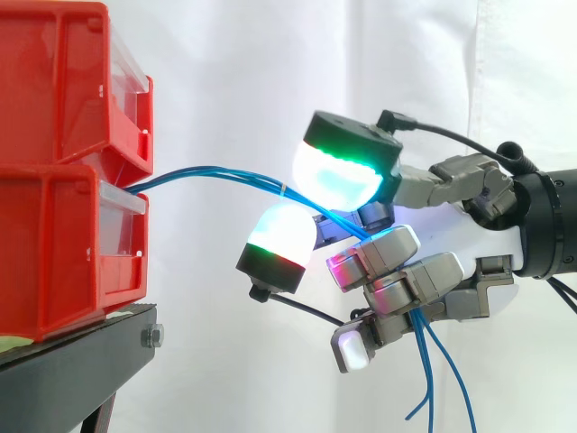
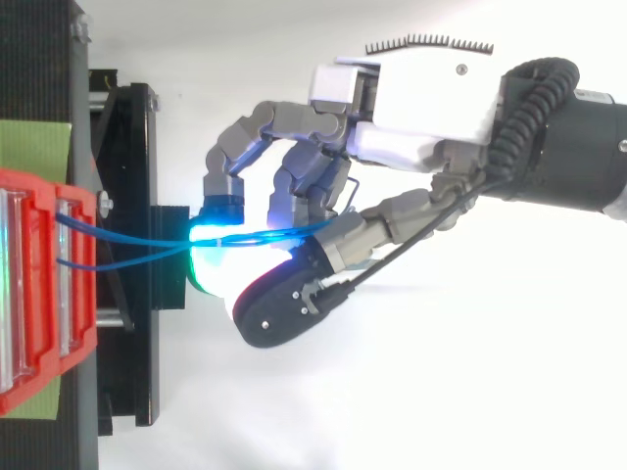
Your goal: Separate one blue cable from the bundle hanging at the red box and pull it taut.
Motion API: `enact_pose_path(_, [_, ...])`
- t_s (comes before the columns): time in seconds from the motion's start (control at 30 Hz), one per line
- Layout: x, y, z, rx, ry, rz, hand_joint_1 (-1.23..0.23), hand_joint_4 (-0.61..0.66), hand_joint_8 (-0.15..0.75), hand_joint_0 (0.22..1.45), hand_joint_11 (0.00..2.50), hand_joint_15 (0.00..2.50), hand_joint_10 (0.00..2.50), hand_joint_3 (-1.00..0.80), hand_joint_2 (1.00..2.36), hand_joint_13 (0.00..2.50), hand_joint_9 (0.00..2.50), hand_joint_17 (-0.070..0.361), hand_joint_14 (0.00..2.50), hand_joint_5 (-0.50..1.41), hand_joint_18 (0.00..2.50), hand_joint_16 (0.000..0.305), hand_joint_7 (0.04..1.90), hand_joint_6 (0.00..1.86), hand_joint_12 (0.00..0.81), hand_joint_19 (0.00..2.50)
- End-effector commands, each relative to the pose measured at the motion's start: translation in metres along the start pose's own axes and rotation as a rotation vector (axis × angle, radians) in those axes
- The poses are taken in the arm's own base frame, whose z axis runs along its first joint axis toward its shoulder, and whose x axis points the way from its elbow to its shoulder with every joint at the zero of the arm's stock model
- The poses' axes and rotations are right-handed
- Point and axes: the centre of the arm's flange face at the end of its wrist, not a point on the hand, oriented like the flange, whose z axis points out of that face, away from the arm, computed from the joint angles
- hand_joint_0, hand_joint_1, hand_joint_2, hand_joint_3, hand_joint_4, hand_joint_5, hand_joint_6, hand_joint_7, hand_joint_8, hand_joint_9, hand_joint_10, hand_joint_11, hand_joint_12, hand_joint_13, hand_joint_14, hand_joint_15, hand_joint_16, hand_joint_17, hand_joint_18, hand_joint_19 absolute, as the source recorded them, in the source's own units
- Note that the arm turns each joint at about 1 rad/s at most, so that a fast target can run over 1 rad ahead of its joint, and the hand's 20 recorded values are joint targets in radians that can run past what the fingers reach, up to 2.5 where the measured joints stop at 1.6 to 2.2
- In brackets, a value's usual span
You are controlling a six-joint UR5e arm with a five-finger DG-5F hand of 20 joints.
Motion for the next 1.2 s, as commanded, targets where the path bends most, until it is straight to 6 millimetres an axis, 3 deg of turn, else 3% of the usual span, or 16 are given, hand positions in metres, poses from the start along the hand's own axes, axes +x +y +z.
enact_pose_path(0.0, [0.001,0.000,0.000,0.000,0.001,0.000,-0.67,0.22,0.359,0.55,1.28,1.54,0.70,-0.50,1.00,1.38,1.00,0.096,0.39,-0.20,0.89,0.043,0.87,0.92,0.340,0.69])
enact_pose_path(0.2, [-0.001,0.001,0.000,-0.002,-0.002,-0.001,-0.53,0.20,0.339,0.61,1.34,1.55,0.60,-0.50,1.00,1.39,1.04,0.095,0.36,-0.19,0.88,0.042,0.90,0.91,0.317,0.71])
enact_pose_path(0.47, [-0.011,0.002,0.000,-0.001,-0.013,-0.003,-0.66,0.16,0.338,0.63,1.37,1.58,0.63,-0.24,1.02,1.38,1.02,0.101,0.37,-0.19,0.89,0.045,0.97,0.94,0.324,0.73])
enact_pose_path(0.57, [-0.014,0.007,0.002,-0.012,-0.019,-0.002,-0.73,0.13,0.342,0.65,1.37,1.58,0.64,-0.23,1.02,1.37,1.00,0.103,0.35,-0.19,0.88,0.046,0.99,0.94,0.320,0.72])
enact_pose_path(0.73, [-0.018,0.018,0.005,-0.022,-0.026,-0.011,-0.80,0.12,0.339,0.69,1.36,1.58,0.65,-0.29,1.02,1.36,0.97,0.103,0.33,-0.20,0.88,0.046,0.95,0.96,0.322,0.71])
enact_pose_path(0.87, [-0.019,0.023,0.005,-0.015,-0.030,-0.018,-0.83,0.15,0.337,0.74,1.36,1.63,0.62,-0.50,1.00,1.36,0.97,0.102,0.27,-0.20,0.88,0.045,0.93,0.96,0.328,0.70])
enact_pose_path(1.0, [-0.019,0.028,0.006,-0.017,-0.030,-0.022,-0.82,0.19,0.342,0.70,1.38,1.63,0.57,-0.50,1.00,1.37,0.99,0.101,0.25,-0.19,0.87,0.045,0.94,0.95,0.328,0.71])
enact_pose_path(1.17, [-0.019,0.028,0.005,-0.011,-0.030,-0.023,-0.74,0.19,0.364,0.54,1.37,1.58,0.57,-0.50,1.00,1.38,1.06,0.105,0.31,-0.18,0.89,0.046,0.92,0.95,0.340,0.73])
